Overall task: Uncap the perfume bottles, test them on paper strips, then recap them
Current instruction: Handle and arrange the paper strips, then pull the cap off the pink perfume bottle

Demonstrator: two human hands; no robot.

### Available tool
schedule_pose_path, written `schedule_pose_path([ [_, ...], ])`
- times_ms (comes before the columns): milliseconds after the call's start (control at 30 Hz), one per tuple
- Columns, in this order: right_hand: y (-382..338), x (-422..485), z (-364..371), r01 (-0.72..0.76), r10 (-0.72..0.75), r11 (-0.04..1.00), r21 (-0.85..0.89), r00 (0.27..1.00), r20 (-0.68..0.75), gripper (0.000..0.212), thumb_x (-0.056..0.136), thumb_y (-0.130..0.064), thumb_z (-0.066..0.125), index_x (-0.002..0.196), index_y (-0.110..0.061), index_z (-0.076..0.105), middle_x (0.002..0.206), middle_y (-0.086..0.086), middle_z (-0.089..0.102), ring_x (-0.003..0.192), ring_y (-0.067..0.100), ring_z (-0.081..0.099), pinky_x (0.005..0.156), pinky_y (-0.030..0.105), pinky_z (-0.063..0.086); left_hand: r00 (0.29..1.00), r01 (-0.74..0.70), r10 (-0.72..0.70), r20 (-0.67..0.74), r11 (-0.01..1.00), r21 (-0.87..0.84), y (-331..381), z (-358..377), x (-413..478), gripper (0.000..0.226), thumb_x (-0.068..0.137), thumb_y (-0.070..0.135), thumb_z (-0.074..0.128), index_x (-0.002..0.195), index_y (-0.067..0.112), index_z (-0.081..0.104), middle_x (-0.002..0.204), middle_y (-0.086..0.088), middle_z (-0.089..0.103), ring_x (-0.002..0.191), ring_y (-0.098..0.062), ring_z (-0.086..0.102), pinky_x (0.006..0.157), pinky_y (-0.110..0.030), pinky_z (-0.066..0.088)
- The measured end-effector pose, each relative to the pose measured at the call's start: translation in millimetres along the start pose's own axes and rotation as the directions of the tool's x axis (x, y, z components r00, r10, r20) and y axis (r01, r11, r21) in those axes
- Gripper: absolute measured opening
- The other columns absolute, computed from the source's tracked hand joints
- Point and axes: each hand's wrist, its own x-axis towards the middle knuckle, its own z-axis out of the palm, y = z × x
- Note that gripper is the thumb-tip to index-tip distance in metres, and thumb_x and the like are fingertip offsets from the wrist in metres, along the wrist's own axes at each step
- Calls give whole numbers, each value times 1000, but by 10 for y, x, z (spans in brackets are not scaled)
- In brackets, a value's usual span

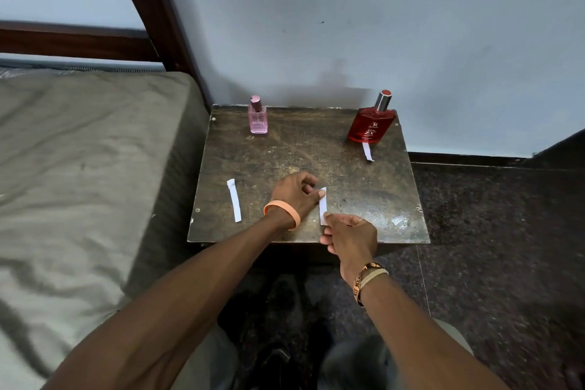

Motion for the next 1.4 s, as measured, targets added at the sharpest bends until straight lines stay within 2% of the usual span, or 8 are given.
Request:
schedule_pose_path([
  [333, -8, -251, 40, 149, -144, 984, 99, 988, -49, 5, 85, -14, 69, 89, -16, 68, 71, 6, 71, 55, 17, 65, 52, 27, 49, 990, -75, 66, -125, 994, -76, -209, -446, -370, 17, 80, 22, 73, 96, 20, 67, 78, 6, 67, 67, -5, 59, 72, -23, 53],
  [500, -233, -371, 236, 333, -332, 943, 4, 942, 49, 6, 84, -19, 73, 89, -19, 70, 76, 5, 71, 62, 17, 70, 56, 27, 57, 968, -66, 39, -247, 993, -102, -240, -814, -366, 11, 81, 22, 72, 91, 23, 68, 75, 11, 65, 69, -4, 60, 70, -17, 51],
  [600, -385, -417, 396, 419, -404, 905, -75, 902, 154, 7, 85, -19, 73, 92, -20, 70, 79, 4, 73, 66, 20, 73, 48, 15, 48, 949, -49, 10, -316, 992, -114, -293, -1026, -308, 12, 82, 19, 71, 93, 19, 69, 77, 10, 65, 71, -6, 62, 71, -16, 51],
  [700, -500, -357, 590, 538, -478, 816, -209, 833, 277, 16, 85, -23, 73, 100, -18, 70, 75, -2, 71, 66, 17, 72, 58, 24, 56, 924, -43, 1, -383, 994, -102, -350, -1217, -149, 13, 81, 17, 71, 94, 17, 69, 79, 8, 65, 71, -8, 62, 74, -18, 52],
  [867, -654, -102, 935, 724, -540, 526, -446, 690, 482, 36, 86, -29, 71, 120, -19, 63, 82, -6, 66, 75, 11, 63, 73, 32, 56, 907, 5, -48, -418, 994, -105, -390, -1399, 232, 28, 80, 18, 72, 106, 12, 66, 91, 3, 65, 73, -11, 62, 80, -24, 51],
  [1067, -934, 266, 1355, 743, -564, 434, -510, 665, 490, 54, 89, -28, 68, 137, -9, 50, 121, 9, 64, 111, 27, 60, 95, 47, 50, 927, 54, -89, -364, 993, -105, -396, -1425, 735, 47, 78, 21, 75, 121, 13, 59, 109, 1, 66, 85, -14, 65, 90, -26, 49],
  [1267, -1205, 505, 1685, 698, -479, 530, -482, 715, 509, 77, 94, -14, 62, 155, -7, 16, 158, 11, 31, 144, 29, 31, 115, 43, 33, 982, 24, -41, -183, 995, -93, -417, -1333, 1139, 72, 76, 11, 77, 140, 10, 43, 138, -8, 54, 119, -25, 57, 103, -41, 46],
  [1400, -1231, 581, 1841, 689, -458, 625, -368, 705, 542, 50, 91, 0, 56, 138, -16, 49, 129, 6, 62, 112, 26, 61, 95, 48, 53, 985, -79, 65, -161, 993, -83, -414, -1269, 1225, 45, 74, 4, 75, 117, 9, 62, 115, -10, 68, 104, -23, 64, 95, -40, 52],
])
